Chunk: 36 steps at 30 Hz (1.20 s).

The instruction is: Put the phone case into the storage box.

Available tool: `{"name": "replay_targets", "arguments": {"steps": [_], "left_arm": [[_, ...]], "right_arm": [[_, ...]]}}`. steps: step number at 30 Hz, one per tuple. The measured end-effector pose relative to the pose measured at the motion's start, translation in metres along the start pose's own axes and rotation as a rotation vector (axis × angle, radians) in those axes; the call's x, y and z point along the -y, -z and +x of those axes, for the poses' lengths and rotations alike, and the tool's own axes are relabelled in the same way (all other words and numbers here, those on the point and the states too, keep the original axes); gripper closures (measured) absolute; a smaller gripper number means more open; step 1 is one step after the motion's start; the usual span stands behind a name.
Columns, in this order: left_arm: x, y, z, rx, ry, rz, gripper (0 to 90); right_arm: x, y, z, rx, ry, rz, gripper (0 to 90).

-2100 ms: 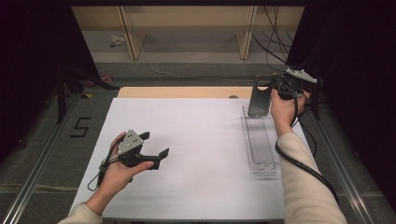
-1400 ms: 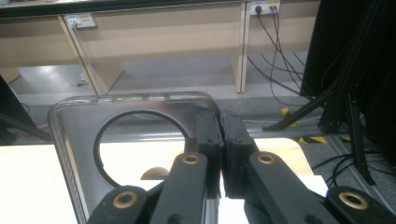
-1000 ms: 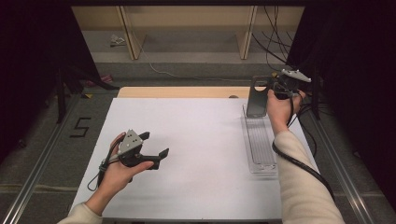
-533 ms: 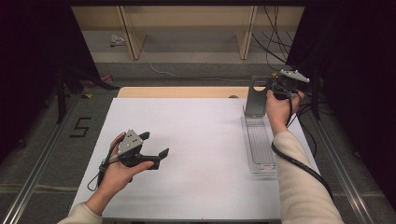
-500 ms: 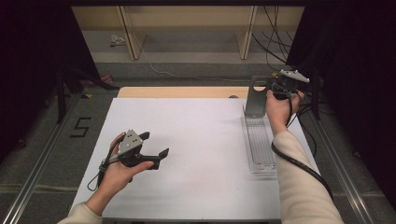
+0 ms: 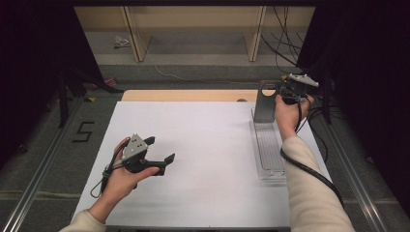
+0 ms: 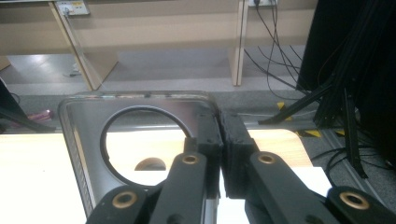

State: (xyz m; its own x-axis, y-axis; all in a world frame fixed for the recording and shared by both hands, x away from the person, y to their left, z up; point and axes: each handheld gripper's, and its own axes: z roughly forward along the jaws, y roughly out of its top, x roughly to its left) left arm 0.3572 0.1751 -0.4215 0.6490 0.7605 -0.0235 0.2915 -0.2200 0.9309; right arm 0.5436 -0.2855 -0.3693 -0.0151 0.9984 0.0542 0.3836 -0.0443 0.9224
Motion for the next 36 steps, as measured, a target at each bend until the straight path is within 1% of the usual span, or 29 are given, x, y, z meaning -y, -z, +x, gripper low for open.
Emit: {"name": "replay_targets", "arguments": {"steps": [21, 36], "left_arm": [[0.0002, -0.0002, 0.0003, 0.001, -0.001, 0.001, 7.5], [0.0002, -0.0003, 0.0003, 0.001, -0.002, 0.001, 7.5]], "right_arm": [[0.0021, -0.0028, 0.0005, 0.004, 0.007, 0.011, 87.6], [0.009, -0.0062, 0.0008, 0.005, 0.002, 0.03, 87.6]]}}
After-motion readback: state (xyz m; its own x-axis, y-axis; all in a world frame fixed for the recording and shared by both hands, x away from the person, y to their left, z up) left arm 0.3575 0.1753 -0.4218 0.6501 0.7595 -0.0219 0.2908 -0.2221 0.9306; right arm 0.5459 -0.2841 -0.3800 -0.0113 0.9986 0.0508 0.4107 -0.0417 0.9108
